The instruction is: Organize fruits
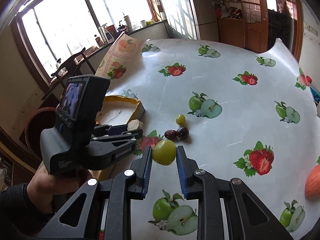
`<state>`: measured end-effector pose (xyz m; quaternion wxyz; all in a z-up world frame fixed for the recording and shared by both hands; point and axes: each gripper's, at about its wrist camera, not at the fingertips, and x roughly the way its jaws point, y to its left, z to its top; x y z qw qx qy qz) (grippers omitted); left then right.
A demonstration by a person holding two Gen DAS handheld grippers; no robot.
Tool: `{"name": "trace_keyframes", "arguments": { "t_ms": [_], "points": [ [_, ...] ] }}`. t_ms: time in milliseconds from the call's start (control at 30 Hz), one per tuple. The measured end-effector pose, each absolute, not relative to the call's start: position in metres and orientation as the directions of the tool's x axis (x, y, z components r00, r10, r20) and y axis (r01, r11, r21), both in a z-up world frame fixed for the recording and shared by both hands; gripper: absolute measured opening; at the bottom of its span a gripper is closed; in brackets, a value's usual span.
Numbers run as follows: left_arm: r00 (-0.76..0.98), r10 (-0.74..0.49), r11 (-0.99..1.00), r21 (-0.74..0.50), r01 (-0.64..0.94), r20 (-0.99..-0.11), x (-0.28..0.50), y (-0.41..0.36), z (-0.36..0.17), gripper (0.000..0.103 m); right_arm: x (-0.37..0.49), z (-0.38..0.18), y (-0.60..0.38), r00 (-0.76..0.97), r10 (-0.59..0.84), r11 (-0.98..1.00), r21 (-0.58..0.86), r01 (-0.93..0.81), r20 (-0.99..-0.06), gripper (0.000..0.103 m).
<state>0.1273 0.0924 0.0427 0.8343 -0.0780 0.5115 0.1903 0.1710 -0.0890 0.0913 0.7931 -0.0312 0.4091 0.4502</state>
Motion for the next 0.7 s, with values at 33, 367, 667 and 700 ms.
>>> {"name": "trace_keyframes", "arguments": {
  "t_ms": [33,367,667,700],
  "points": [
    [0.405,0.242,0.912,0.064,-0.405,-0.882,0.122,0.096,0.047,0.025,0.169,0.096,-0.085,0.260,0.694,0.585,0.316,-0.747,-0.671,0.024],
    [0.425,0.363,0.871,0.140,-0.470,-0.829,0.096,0.146,0.104,0.025,0.170,0.194,-0.015,0.317,0.747,0.486,0.154,-0.860,-0.584,0.024],
    [0.408,0.467,0.821,0.213,-0.530,-0.785,0.075,0.187,0.131,0.025,0.178,0.258,0.023,0.293,0.817,0.421,0.166,-0.892,-0.497,0.024],
    [0.399,0.466,0.817,0.212,-0.536,-0.790,0.072,0.190,0.128,0.025,0.175,0.250,0.026,0.279,0.815,0.416,0.178,-0.892,-0.508,0.024]
  ]
}}
